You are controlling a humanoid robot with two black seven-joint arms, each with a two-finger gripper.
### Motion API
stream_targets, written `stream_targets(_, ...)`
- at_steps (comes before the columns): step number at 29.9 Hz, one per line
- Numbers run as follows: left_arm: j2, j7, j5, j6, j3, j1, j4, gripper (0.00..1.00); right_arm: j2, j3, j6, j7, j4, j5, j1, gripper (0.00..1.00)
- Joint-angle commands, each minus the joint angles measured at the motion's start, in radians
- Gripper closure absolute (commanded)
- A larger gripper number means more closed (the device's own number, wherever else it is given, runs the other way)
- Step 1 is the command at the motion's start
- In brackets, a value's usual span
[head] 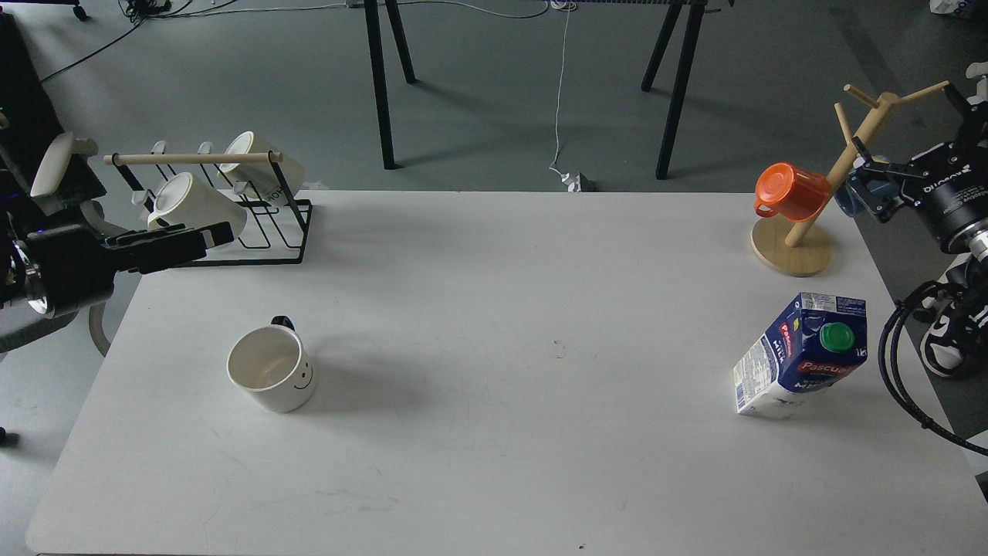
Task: Place cup and milk with both arms
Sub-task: 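Reach the left gripper to the white mug and grasp its rim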
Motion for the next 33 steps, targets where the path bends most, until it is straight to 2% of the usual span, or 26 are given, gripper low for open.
stream_targets(1, -0.029, -0.001, 0.170, 0.137, 0.111, 0.003, 0.068, 0.05, -0.001, 0.001, 0.000, 0.000, 0.000, -0.001, -0.001, 0.00)
stream_targets(7, -0.127, -0.001, 0.298, 0.335, 0.234, 0.003, 0.224, 0.10, -0.002, -0.013, 0.000, -0.003, 0.002, -0.001, -0.004, 0.00)
stream_targets(9, -0.152, -0.001, 0.338, 0.373, 0.257, 0.005, 0.250, 0.12, -0.004, -0.013, 0.000, -0.006, 0.002, -0.002, -0.004, 0.00)
stream_targets(21, -0.232, -0.001, 0.350, 0.389, 0.277, 0.040, 0.264, 0.16, -0.005, -0.014, 0.000, -0.009, 0.002, -0.004, 0.002, 0.00)
stream_targets(23, -0.236, -0.001, 0.350, 0.389, 0.277, 0.044, 0.275, 0.22, -0.005, -0.014, 0.000, -0.009, 0.002, -0.011, 0.002, 0.00)
stream_targets(26, -0.262, -0.001, 0.353, 0.390, 0.278, 0.045, 0.307, 0.40, -0.007, -0.014, 0.000, -0.009, 0.002, -0.016, 0.002, 0.00)
stream_targets(28, -0.275, -0.001, 0.355, 0.390, 0.278, 0.045, 0.329, 0.47, -0.007, -0.013, 0.000, -0.009, 0.002, -0.016, 0.002, 0.00)
stream_targets(31, -0.287, -0.001, 0.355, 0.389, 0.278, 0.043, 0.359, 0.52, -0.007, -0.013, 0.000, -0.009, 0.002, -0.018, 0.002, 0.00)
stream_targets(33, -0.301, -0.001, 0.355, 0.389, 0.282, 0.043, 0.390, 0.59, -0.007, -0.013, 0.000, -0.009, 0.002, -0.018, 0.002, 0.00)
